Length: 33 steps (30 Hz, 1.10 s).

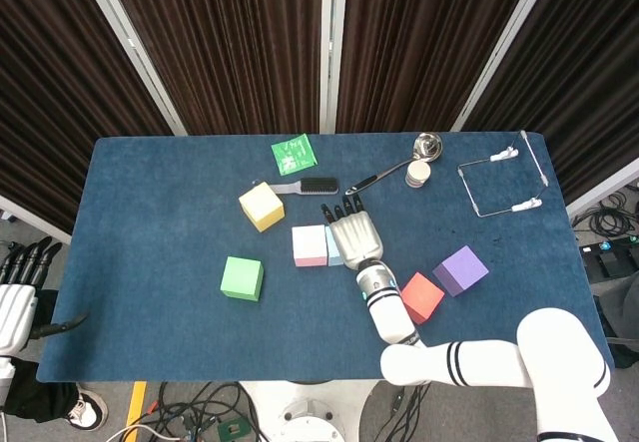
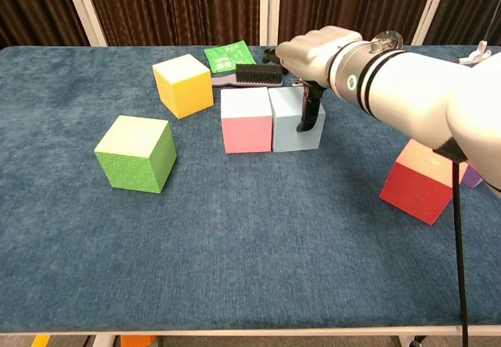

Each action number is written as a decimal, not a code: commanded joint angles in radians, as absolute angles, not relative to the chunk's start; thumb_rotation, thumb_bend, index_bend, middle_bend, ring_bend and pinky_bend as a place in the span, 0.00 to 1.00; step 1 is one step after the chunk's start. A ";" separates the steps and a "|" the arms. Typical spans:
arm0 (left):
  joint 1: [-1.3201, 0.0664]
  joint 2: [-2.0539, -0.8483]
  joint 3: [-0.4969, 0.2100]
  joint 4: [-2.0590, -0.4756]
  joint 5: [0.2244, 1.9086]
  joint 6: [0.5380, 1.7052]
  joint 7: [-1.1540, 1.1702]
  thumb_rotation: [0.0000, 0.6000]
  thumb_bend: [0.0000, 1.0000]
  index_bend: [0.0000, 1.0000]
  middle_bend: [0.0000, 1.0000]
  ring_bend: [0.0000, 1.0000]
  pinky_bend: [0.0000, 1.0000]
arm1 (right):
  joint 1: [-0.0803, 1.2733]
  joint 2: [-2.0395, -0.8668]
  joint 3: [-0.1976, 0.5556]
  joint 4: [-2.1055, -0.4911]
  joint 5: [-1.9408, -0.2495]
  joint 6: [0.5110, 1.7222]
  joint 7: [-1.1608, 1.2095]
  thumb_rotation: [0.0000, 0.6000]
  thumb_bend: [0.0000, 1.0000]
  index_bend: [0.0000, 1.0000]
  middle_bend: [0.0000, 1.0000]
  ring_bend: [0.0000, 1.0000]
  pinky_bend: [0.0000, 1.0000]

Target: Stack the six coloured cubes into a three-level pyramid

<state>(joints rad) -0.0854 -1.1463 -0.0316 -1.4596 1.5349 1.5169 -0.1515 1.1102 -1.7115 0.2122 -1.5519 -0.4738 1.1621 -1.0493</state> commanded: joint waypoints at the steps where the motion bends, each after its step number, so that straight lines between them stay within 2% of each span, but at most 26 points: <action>1: -0.085 -1.147 -0.031 -1.460 1.535 1.516 -0.151 0.78 0.00 0.02 0.00 0.00 0.00 | 1.109 -1.709 0.212 -1.553 -0.472 1.157 -1.048 1.00 0.03 0.00 0.12 0.00 0.00; 15: -0.086 -1.142 -0.031 -1.464 1.531 1.509 -0.148 0.78 0.00 0.02 0.00 0.00 0.00 | 1.102 -1.681 0.224 -1.574 -0.461 1.141 -1.023 1.00 0.03 0.00 0.14 0.00 0.00; 19: -0.084 -1.140 -0.030 -1.468 1.531 1.511 -0.147 0.78 0.00 0.02 0.00 0.00 0.00 | 1.095 -1.657 0.257 -1.607 -0.454 1.128 -0.978 1.00 0.03 0.00 0.13 0.00 0.00; 27: -0.081 -1.127 -0.031 -1.478 1.534 1.519 -0.145 0.78 0.00 0.02 0.00 0.00 0.00 | 1.039 -1.424 0.288 -1.760 -0.426 1.086 -0.902 1.00 0.03 0.00 0.12 0.00 0.00; 30: -0.088 -1.135 -0.033 -1.472 1.530 1.507 -0.138 0.79 0.00 0.02 0.00 0.00 0.00 | 1.020 -1.370 0.263 -1.758 -0.408 1.057 -0.884 1.00 0.03 0.00 0.12 0.00 0.00; 33: -0.095 -1.142 -0.033 -1.468 1.527 1.492 -0.130 0.85 0.00 0.02 0.00 0.00 0.00 | 1.009 -1.370 0.226 -1.724 -0.404 1.027 -0.865 1.00 0.04 0.00 0.11 0.00 0.00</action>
